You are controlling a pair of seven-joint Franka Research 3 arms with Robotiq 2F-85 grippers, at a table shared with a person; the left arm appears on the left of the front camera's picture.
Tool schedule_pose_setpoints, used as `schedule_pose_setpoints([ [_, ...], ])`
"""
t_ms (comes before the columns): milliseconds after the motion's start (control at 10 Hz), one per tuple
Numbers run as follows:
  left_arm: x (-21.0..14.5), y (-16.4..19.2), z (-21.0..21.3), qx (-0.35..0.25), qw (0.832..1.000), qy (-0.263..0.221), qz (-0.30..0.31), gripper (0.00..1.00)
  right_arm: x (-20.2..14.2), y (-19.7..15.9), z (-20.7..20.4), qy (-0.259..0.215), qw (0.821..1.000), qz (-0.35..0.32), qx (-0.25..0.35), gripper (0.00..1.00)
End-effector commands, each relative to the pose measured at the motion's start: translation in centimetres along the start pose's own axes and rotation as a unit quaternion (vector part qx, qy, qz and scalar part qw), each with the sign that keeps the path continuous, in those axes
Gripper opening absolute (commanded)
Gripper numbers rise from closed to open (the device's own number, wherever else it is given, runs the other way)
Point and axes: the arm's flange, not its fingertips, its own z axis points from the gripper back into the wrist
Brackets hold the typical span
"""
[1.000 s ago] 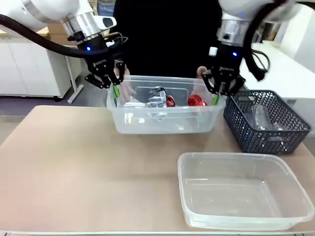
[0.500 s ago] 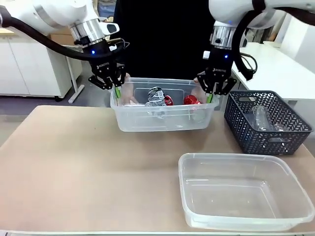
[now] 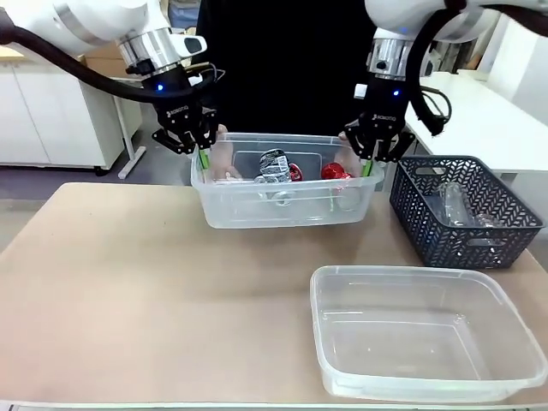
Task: Sort the waste into each basket.
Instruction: Release the Organizing box you were holding.
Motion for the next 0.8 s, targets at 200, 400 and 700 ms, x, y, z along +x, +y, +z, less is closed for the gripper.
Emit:
schedule_pose_setpoints([
  [200, -0.9, -0.3, 0.4, -0.012, 1.000, -0.002, 0.000, 0.06, 0.0, 0.0, -0.5, -0.002, 1.000, -0.004, 0.000, 0.06],
  [400, 0.0, 0.0, 0.0, 0.000, 1.000, 0.000, 0.000, 0.36, -1.2, -0.9, 0.8, -0.053, 0.998, -0.006, 0.022, 0.33],
  [700, -0.4, -0.3, 0.2, -0.006, 1.000, -0.009, -0.004, 1.00, -2.1, -1.2, 1.3, -0.090, 0.995, -0.008, 0.038, 1.00],
])
